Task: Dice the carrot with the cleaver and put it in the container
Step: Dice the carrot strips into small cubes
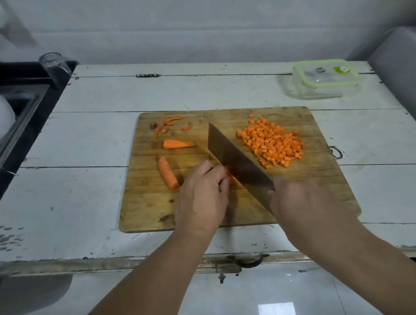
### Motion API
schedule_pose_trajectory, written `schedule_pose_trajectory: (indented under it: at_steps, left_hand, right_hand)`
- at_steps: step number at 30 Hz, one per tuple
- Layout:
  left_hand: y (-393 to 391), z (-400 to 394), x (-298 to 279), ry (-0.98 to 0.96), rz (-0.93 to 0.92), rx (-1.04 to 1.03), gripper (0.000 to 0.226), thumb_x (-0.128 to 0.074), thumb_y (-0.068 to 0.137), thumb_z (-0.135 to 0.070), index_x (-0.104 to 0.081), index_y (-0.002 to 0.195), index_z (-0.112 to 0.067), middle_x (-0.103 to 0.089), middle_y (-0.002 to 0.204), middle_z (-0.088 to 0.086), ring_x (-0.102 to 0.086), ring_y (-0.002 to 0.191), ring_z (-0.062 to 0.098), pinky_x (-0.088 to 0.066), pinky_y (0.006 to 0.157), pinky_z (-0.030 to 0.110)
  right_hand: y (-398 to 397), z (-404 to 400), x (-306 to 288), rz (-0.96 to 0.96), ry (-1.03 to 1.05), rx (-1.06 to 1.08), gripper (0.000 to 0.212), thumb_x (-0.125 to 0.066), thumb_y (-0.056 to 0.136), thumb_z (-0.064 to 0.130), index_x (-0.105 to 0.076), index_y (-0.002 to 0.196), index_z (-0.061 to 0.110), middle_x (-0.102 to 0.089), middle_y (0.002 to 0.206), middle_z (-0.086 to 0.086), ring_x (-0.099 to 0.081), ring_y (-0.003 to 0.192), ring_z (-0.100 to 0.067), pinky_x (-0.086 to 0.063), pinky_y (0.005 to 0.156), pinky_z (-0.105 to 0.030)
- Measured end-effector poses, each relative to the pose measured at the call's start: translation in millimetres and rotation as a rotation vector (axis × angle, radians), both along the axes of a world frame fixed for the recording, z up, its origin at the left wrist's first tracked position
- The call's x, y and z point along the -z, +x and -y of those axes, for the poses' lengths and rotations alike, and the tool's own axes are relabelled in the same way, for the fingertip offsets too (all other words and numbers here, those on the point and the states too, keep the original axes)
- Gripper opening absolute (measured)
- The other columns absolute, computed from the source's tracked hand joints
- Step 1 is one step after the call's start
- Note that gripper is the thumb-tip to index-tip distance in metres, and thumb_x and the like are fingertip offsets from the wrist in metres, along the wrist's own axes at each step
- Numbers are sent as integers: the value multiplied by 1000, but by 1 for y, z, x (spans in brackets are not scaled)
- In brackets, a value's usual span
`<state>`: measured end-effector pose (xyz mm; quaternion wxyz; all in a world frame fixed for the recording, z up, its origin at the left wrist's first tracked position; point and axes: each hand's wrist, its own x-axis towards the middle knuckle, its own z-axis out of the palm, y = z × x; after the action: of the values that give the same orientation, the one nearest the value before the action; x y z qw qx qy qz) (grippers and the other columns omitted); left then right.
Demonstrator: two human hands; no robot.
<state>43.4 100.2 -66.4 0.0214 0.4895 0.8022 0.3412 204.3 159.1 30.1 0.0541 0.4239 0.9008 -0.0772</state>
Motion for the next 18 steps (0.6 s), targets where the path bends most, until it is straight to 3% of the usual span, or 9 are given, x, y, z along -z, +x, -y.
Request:
schedule_pose_trajectory:
  at_steps: [3, 6, 9, 12, 14, 18]
  left_hand:
    - [0, -1, 1, -6, -17, -2, 9, -71, 90, -12, -69, 82, -17, -54, 87, -4, -56, 81, 18, -43, 70, 31]
    - [2, 0, -2, 23, -50, -20, 12, -75, 87, -8, -71, 78, -15, -57, 82, -1, -60, 77, 21, -37, 81, 37]
    - [3, 4, -3, 57, -49, 1, 6, -71, 91, -12, -73, 85, -14, -61, 87, -1, -61, 81, 19, -43, 87, 31]
    - [4, 5, -3, 76, -62, -4, 8, -69, 93, -14, -76, 90, -11, -65, 93, 0, -64, 85, 17, -38, 95, 22]
    - [1, 4, -1, 68, -24, -5, 9, -68, 94, -14, -77, 93, -13, -66, 95, -1, -64, 87, 16, -46, 92, 24]
    - [-1, 4, -1, 61, 14, 0, 7, -69, 93, -13, -75, 91, -16, -64, 92, -4, -63, 85, 14, -46, 88, 22]
  right_hand:
    - [-10, 0, 8, 32, -7, -8, 15, -50, 99, 14, -41, 91, 22, -46, 65, 5, -53, 59, -21, -39, 47, -32]
    - [-23, -8, 11, -36, -53, -7, 13, -51, 99, 11, -45, 92, 20, -47, 70, 3, -55, 65, -24, -46, 53, -36]
    - [-24, -14, 9, -106, -100, 29, 7, -47, 102, 17, -52, 97, 18, -55, 77, -1, -59, 71, -26, -54, 62, -42]
    - [-11, -18, 6, -151, -106, 77, 19, -39, 105, 29, -51, 94, 20, -56, 75, -1, -59, 69, -25, -51, 59, -39]
    - [0, -15, 2, -113, -86, 45, 21, -39, 105, 31, -54, 95, 20, -54, 72, 3, -56, 64, -18, -45, 52, -33]
    - [8, -5, -6, -39, -47, -24, 16, -40, 105, 31, -53, 100, 24, -51, 69, 7, -53, 60, -14, -35, 46, -25]
